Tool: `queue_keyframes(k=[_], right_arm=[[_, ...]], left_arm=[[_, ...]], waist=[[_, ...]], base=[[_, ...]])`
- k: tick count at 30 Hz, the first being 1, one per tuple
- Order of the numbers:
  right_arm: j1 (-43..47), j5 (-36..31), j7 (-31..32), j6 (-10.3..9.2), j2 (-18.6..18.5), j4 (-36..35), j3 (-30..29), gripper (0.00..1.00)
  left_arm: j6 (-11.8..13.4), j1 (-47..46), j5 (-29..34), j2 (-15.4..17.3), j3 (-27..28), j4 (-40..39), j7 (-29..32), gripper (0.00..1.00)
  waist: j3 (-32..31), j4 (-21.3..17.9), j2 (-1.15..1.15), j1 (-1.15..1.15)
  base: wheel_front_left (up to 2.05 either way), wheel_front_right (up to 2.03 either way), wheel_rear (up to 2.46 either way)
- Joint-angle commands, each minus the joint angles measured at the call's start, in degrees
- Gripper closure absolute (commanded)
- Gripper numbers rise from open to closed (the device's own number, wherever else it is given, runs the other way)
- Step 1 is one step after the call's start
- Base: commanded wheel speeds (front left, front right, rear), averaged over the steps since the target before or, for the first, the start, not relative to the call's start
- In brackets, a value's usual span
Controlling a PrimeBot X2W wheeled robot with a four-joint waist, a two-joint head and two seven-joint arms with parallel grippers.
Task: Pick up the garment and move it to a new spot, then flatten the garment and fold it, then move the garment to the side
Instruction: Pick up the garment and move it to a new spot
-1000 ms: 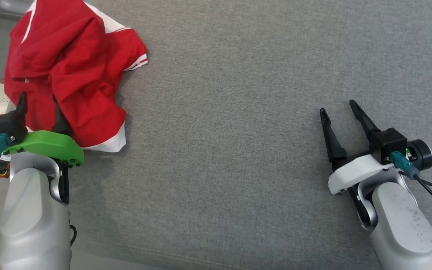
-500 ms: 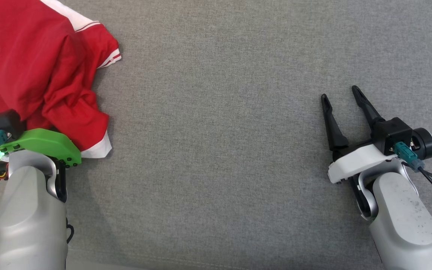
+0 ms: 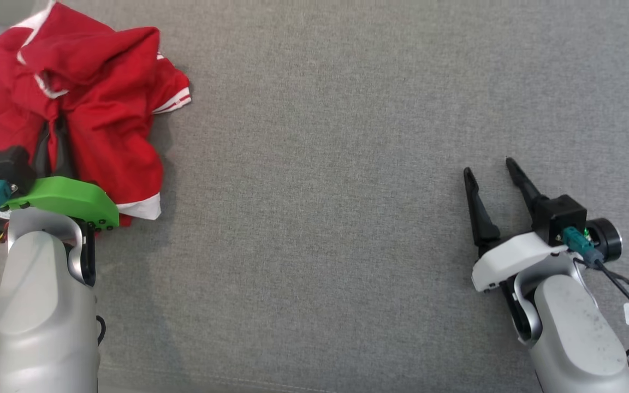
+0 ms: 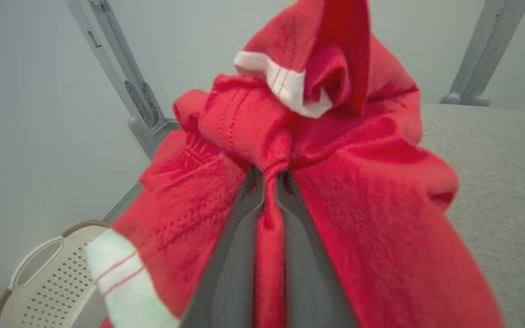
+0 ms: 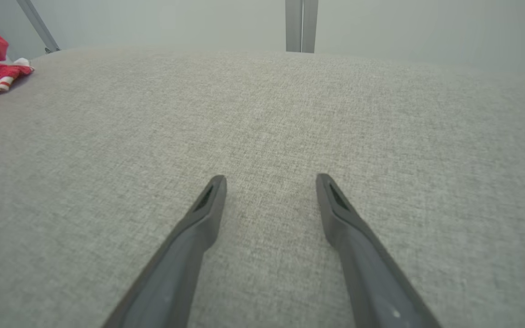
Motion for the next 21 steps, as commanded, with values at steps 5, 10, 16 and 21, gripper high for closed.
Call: queue_keyframes(k=[5, 10, 16, 21], right_arm=[[2.6, 0.6, 0.1, -0.08, 1.0, 0.8, -0.3, 0.00], [3.8, 1.2, 0.1, -0.08, 1.7, 1.1, -0.6, 0.00], [4.6, 1.5, 0.1, -0.08, 2.2, 1.1, -1.2, 0.00], [4.9, 1.8, 0.1, -0.08, 2.4, 1.1, -1.1, 0.00]], left_arm=[[-0.5, 1.5, 0.9, -0.2, -1.3, -4.3, 0.0, 1.00], [-0.8, 2.0, 1.2, -0.8, -3.6, -6.7, 0.0, 1.00], [-1.1, 2.2, 1.5, -1.7, -7.5, -8.5, 0.0, 1.00], [-1.2, 2.4, 0.5, -2.9, -11.8, -9.2, 0.0, 1.00]], waist=[[-5.0, -1.7, 0.00, 0.00], [-6.7, -3.9, 0.00, 0.00], [-7.4, -7.4, 0.00, 0.00], [-7.8, -11.1, 0.00, 0.00]], base=[[0.00, 0.00, 0.00], [0.00, 0.00, 0.00], [0.00, 0.00, 0.00], [0.00, 0.00, 0.00]])
